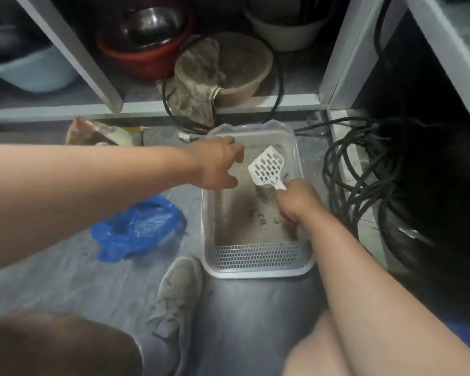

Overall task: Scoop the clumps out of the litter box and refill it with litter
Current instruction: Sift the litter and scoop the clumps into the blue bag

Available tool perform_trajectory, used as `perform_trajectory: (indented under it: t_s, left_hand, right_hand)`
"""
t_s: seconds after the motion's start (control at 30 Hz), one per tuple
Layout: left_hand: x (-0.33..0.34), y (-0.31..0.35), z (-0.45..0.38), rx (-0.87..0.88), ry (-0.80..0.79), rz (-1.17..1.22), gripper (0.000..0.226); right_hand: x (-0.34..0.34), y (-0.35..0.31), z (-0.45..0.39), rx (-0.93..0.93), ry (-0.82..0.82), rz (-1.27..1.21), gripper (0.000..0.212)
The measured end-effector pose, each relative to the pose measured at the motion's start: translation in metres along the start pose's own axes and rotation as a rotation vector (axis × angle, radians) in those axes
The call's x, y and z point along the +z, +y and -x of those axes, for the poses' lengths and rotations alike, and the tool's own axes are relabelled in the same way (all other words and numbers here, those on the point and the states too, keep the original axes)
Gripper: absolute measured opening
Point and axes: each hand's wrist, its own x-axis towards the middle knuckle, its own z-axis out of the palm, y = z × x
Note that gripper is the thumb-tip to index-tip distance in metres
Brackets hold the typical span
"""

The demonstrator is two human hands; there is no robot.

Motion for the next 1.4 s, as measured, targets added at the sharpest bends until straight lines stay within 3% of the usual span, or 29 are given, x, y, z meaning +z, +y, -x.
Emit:
perform_trajectory:
  t_s: [0.1,0.27,0.43,0.6,0.73,0.83,0.93,1.23,1.4]
  left_hand:
    - [0.055,-0.01,-0.009,0.176,-0.053,-0.085,0.051]
    - [0.117,-0.029,-0.01,0.392,-0.066,-0.185,0.051]
    - [0.154,-0.051,-0.005,0.424,0.125,-0.091,0.054]
    - [0.165,-0.061,-0.001,0.368,0.29,-0.08,0.066]
    - [0.164,-0.071,0.004,0.195,0.297,-0.014,0.077]
    - [0.174,-0.072,0.004,0.162,0.298,0.073,0.076]
    - [0.177,-0.069,0.001,0.176,0.283,0.142,0.073]
    - [0.184,-0.064,-0.006,0.135,0.279,0.307,0.069]
    - [0.183,-0.06,-0.005,0.083,0.27,0.293,0.077]
  right_hand:
    - [-0.004,0.007,-0.009,-0.071,0.015,0.238,0.014]
    - [-0.015,0.013,-0.005,-0.005,-0.036,0.48,0.015]
    - [-0.008,0.0,0.008,0.052,-0.182,0.711,0.011]
    - [-0.003,-0.02,0.011,0.132,-0.238,0.778,0.003]
    - [-0.009,-0.028,0.014,0.244,-0.352,0.692,0.016]
    - [0.0,-0.011,0.005,0.387,-0.334,0.32,0.016]
    - [0.017,0.003,0.002,0.461,-0.334,0.144,0.012]
    - [0.056,0.019,0.005,0.485,-0.281,-0.182,0.009]
    - [0.075,0.02,0.0,0.432,-0.23,-0.213,0.015]
